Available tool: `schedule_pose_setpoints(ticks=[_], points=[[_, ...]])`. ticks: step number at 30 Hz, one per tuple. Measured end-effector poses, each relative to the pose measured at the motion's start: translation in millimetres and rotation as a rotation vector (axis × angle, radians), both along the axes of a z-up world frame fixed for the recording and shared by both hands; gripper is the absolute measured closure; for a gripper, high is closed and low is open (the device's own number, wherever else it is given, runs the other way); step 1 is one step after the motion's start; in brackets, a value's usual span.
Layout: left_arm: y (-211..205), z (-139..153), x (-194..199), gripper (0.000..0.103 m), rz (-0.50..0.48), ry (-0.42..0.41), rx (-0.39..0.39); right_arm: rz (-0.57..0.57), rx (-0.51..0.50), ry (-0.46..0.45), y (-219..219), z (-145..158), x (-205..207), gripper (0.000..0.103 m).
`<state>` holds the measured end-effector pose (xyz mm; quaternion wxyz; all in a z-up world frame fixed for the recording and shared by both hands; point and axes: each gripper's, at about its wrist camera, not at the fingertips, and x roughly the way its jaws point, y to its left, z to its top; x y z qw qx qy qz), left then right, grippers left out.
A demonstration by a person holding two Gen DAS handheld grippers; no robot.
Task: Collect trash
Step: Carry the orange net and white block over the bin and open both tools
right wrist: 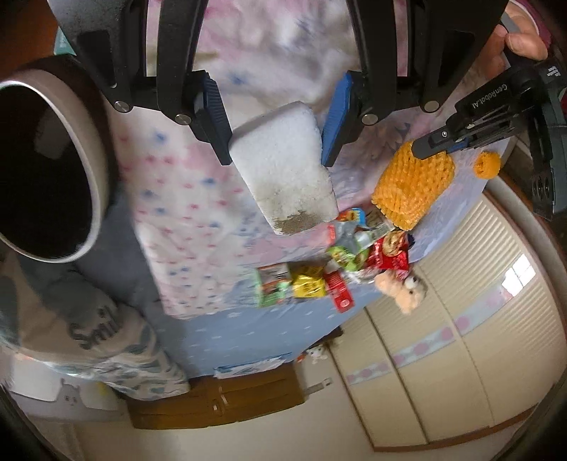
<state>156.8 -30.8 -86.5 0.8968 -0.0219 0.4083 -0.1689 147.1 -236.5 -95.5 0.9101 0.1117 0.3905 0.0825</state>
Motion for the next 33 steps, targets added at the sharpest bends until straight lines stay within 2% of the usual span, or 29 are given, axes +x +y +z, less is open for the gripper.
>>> schedule_pose_setpoints(ticks=[19,33], points=[[-85.7,11.9,-27.7,0.089,-0.184,-0.044,0.054,-0.186,0.017,-0.051,-83.9,18.4,-61.5,0.052],[-148.7,12.6,-25.4,0.089,-0.298,-0.044,0.075,-0.319,0.018,-0.063,-143.5,24.3,-84.8,0.052]])
